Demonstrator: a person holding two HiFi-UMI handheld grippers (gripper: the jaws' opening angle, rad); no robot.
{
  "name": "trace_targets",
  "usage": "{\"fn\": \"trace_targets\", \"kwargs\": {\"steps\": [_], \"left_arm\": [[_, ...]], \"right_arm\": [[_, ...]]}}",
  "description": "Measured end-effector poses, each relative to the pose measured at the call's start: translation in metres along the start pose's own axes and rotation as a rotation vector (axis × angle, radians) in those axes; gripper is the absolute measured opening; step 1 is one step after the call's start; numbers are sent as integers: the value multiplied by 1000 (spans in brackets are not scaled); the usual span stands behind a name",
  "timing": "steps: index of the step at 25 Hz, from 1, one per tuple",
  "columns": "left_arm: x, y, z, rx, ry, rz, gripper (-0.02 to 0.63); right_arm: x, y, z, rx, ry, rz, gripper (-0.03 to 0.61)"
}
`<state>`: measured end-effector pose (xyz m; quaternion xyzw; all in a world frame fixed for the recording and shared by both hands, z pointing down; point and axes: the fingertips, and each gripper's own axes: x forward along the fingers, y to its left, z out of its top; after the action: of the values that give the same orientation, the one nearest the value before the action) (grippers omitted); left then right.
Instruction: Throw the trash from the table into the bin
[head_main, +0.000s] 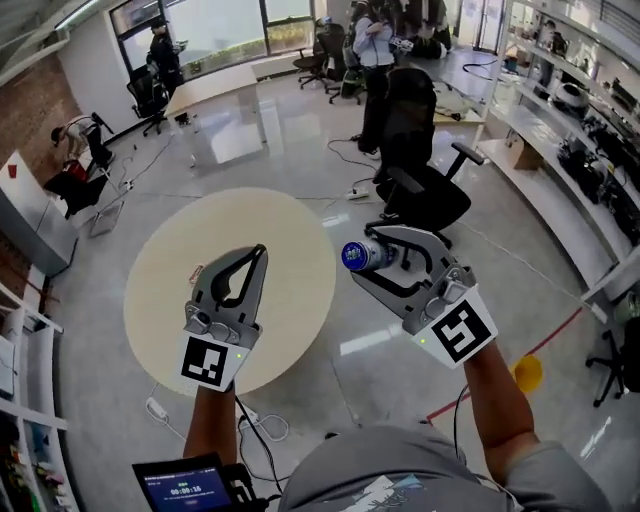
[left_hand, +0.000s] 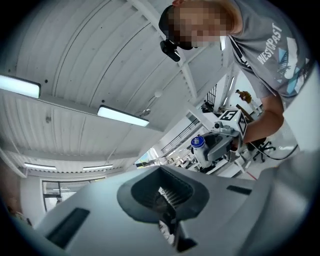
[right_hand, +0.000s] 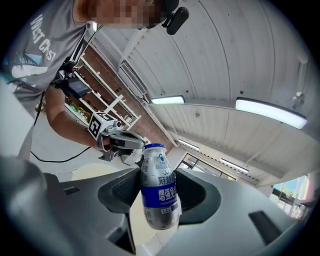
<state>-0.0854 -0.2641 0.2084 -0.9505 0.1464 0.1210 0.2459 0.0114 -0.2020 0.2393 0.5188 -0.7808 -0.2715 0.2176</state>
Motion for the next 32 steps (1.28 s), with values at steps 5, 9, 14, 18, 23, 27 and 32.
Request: {"fn": "trace_targets", "kwargs": {"steps": [5,9,14,18,23,27,32], "left_arm": [[118,-106,2,-53,-66,-175,43],[209,-216,-3,-105,-103,-315,43],[299,-361,-8,-138,-112,-479,43],[364,-469,3,-207,-127,-590,43],[417,-598,15,-256,-115,-742,43],[437,-645,11,-268,-98,-830,43],[446,-694,-7,-254,-64,-879,43]], "right_arm": [[-130,-54,-74,48,128,-155,221],[-249,-89,-150,69,249,-260,221],[-406,-112,-243,127,390,-400,221],[-531,-123,-308,215,500,-502,221],[-677,-108,-394,356,614,-628,221],[-748,-80,-460,428,738,-679,221],[-822,-37,-545,547,815,-735,222]]}}
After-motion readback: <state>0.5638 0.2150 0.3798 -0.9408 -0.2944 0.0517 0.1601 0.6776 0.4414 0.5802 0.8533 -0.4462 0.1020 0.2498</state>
